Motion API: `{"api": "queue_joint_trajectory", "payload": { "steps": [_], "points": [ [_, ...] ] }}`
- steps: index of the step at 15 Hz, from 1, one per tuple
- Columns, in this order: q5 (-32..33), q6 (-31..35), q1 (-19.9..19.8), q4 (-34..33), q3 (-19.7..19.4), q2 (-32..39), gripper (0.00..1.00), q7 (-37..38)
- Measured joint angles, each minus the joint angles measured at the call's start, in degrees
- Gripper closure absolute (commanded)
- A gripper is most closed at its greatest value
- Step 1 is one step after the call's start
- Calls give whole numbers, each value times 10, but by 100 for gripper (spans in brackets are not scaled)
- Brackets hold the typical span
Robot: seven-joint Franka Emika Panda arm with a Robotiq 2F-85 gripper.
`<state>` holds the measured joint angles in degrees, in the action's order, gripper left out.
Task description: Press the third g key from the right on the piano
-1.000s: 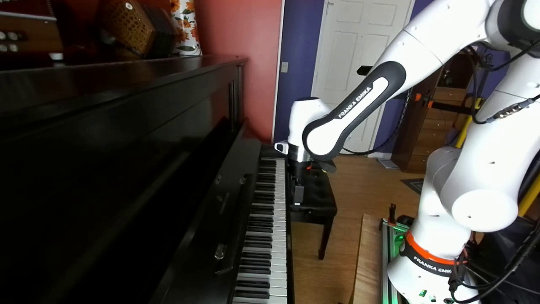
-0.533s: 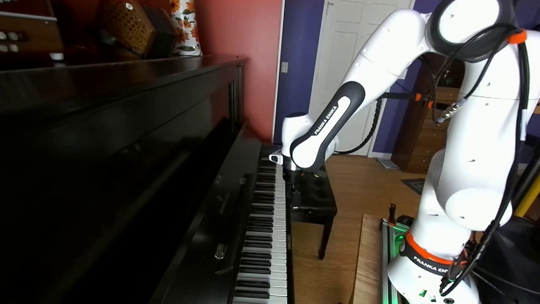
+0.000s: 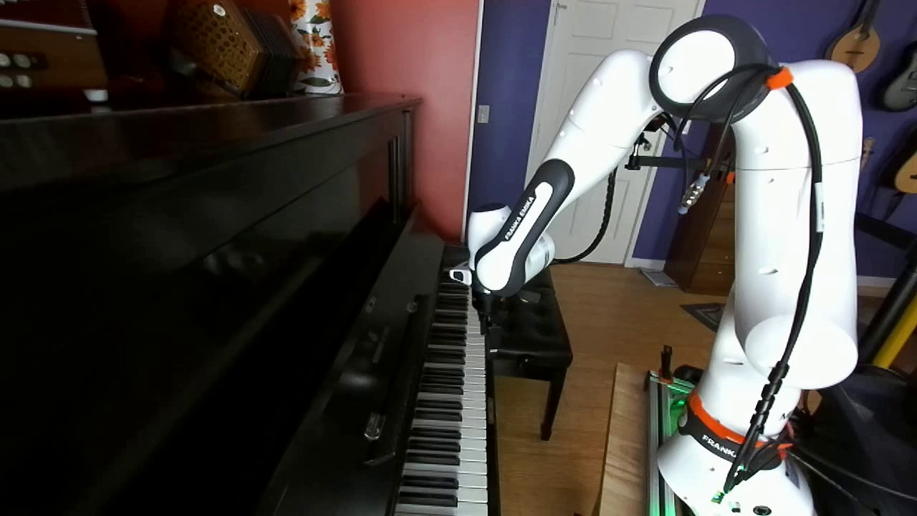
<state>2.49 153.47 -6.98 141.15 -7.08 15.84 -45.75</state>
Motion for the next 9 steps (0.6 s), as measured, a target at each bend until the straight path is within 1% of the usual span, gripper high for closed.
{"api": "queue_joint_trajectory", "payload": {
  "steps": [5, 6, 7, 8, 9],
  "points": [
    [12, 0, -5, -6, 5, 5, 0, 7],
    [15, 0, -9, -10, 5, 7, 11, 8],
    [16, 0, -13, -17, 5, 11, 27, 8],
    [17, 0, -19, -23, 5, 16, 34, 7],
    [17, 0, -24, -31, 5, 21, 44, 6]
  ]
}}
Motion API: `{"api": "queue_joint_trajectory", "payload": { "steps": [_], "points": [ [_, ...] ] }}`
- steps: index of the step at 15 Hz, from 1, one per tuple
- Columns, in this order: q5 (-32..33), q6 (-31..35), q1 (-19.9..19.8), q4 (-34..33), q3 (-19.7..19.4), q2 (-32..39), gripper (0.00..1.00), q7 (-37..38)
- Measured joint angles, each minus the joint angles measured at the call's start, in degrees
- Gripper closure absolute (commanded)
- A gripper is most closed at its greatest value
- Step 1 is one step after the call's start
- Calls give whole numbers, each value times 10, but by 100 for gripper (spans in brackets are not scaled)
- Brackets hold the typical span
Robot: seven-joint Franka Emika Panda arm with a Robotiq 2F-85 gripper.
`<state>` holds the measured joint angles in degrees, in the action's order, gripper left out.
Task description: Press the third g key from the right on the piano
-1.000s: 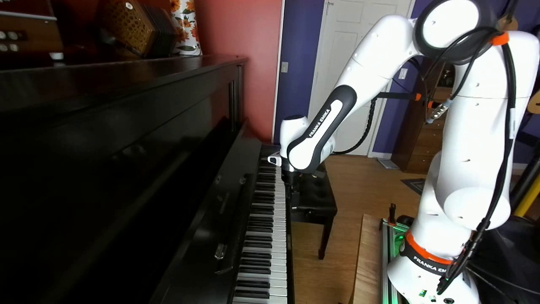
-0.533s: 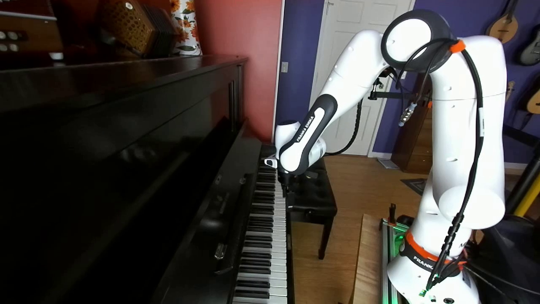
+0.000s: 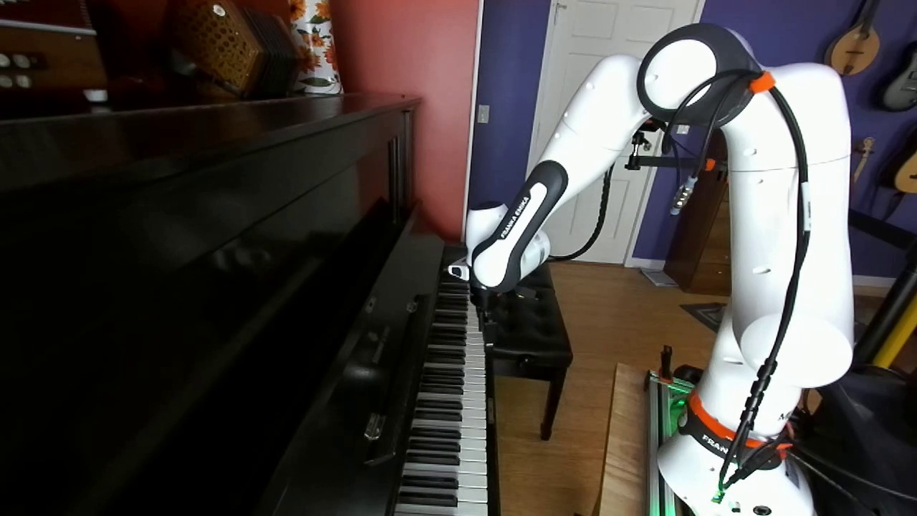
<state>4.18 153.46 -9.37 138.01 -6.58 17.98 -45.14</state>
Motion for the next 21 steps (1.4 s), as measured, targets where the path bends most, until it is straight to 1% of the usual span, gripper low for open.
{"api": "queue_joint_trajectory", "payload": {
  "steps": [2, 6, 7, 8, 21],
  "points": [
    [0, 0, -9, -14, 1, 10, 58, -2],
    [2, 0, -21, -38, 3, 33, 89, -8],
    [2, 0, -23, -44, 4, 39, 95, -10],
    [2, 0, -25, -49, 5, 45, 100, -12],
    [10, 0, -38, -94, 11, 90, 100, -15]
  ]
}}
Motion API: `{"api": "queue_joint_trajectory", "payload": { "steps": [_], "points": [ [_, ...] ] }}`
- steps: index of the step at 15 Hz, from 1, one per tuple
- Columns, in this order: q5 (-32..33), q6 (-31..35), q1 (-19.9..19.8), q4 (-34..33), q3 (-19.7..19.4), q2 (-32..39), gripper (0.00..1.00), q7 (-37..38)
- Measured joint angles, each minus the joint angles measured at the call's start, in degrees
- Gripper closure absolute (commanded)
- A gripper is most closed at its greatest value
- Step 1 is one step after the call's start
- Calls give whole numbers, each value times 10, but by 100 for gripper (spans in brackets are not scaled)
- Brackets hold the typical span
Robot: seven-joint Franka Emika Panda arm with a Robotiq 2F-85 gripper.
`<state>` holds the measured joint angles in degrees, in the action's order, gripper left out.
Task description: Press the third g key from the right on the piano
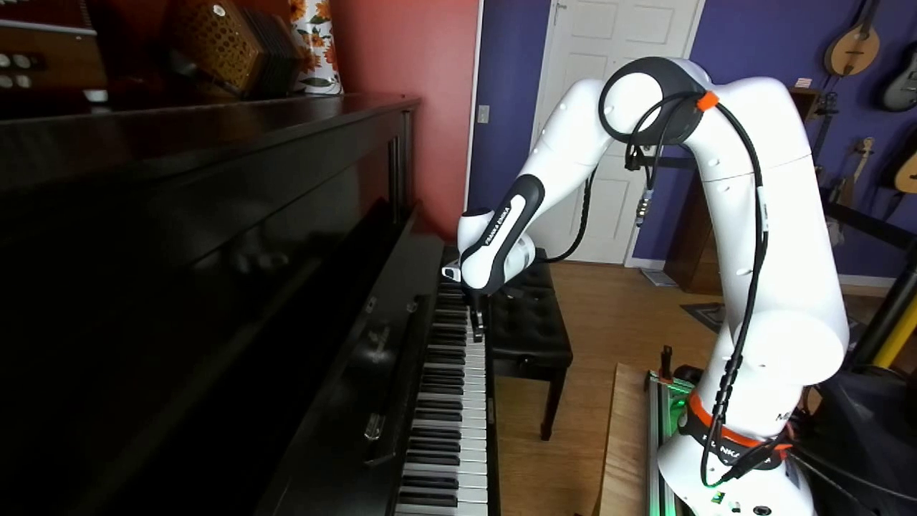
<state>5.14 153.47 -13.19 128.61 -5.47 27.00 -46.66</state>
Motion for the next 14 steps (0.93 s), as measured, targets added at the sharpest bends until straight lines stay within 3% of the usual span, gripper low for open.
{"api": "queue_joint_trajectory", "payload": {
  "steps": [14],
  "points": [
    [4, -2, -3, -13, 2, 18, 100, 0]
  ]
}}
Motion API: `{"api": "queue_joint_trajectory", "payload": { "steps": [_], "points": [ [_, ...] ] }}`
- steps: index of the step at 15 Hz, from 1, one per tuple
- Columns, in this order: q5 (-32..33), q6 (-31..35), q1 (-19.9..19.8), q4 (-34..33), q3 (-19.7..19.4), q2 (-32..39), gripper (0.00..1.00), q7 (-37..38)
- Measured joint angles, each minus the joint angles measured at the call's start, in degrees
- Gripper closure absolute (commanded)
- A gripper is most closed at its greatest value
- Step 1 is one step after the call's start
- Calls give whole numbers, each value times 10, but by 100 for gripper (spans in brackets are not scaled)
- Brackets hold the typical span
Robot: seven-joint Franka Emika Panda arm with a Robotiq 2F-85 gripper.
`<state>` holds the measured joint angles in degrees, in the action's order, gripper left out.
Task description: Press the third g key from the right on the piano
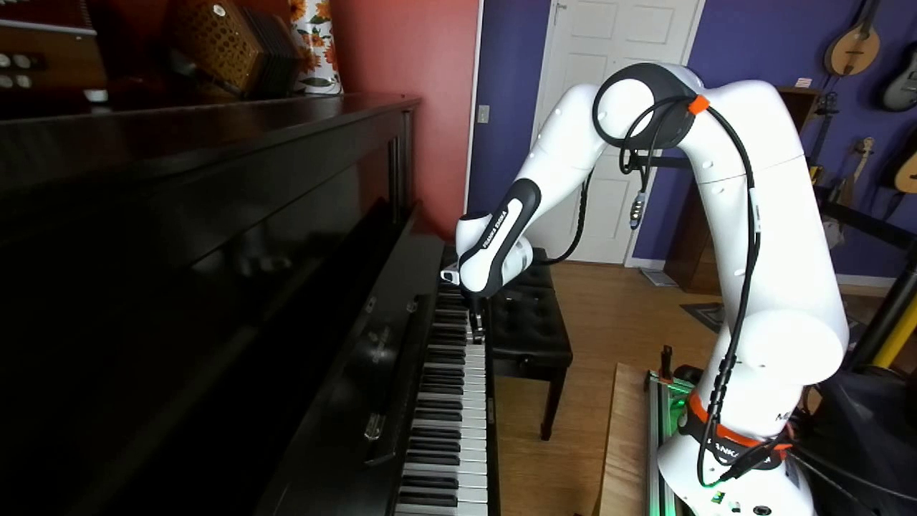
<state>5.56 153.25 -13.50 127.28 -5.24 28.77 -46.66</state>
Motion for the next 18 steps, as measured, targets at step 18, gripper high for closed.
{"api": "queue_joint_trajectory", "payload": {
  "steps": [18],
  "points": [
    [6, -1, 0, 9, -1, -24, 90, 8]
  ]
}}
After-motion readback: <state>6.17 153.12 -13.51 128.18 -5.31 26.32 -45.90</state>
